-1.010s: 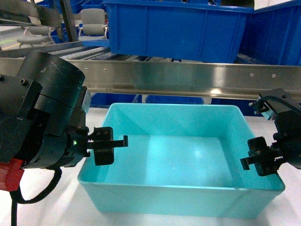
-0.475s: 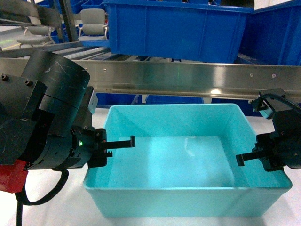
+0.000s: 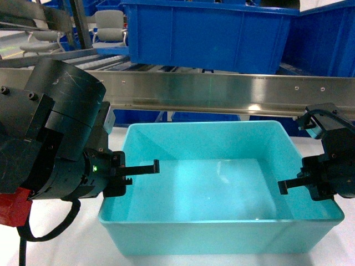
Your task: Organize blue bins on left shelf correctly
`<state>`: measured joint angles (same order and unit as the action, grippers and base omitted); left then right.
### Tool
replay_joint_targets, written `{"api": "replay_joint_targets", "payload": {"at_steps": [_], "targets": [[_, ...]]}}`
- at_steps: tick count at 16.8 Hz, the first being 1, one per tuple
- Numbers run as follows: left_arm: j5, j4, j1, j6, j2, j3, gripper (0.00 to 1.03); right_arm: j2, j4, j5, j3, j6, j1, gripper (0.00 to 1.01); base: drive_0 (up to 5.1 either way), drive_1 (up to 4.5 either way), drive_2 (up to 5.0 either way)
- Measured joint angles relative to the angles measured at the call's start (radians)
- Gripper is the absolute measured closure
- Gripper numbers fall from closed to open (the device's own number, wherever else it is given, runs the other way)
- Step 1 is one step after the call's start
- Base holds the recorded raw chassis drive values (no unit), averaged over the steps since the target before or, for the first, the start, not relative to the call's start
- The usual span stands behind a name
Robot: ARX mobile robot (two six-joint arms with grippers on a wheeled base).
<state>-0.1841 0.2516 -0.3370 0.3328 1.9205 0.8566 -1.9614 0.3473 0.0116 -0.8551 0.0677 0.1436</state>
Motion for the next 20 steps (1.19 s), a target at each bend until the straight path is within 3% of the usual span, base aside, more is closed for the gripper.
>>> {"api": "replay_joint_targets", "payload": {"at_steps": [8, 10, 12, 20], "targets": [[-0.006, 0.000, 0.000, -0.011, -0.048, -0.005, 1.01, 0.037, -0.015, 0.010, 0.000, -0.001, 0.000, 0.99, 0.0, 0.00, 0.0], [-0.023, -0.003, 0.000, -0.028, -0.146, -0.006, 1.01, 0.140, -0.034, 0.021, 0.004, -0.011, 0.001, 0.99, 0.0, 0.00, 0.0], [-0.029, -0.018, -0.005, -0.042, -0.239, -0.016, 1.01, 0.261, 0.025, 0.039, 0.039, -0.019, 0.006, 0.99, 0.0, 0.00, 0.0], [-0.026, -0.020, -0.011, -0.042, -0.238, -0.016, 1.01, 0.259, 0.020, 0.042, 0.045, -0.019, 0.000, 0.99, 0.0, 0.00, 0.0]]}}
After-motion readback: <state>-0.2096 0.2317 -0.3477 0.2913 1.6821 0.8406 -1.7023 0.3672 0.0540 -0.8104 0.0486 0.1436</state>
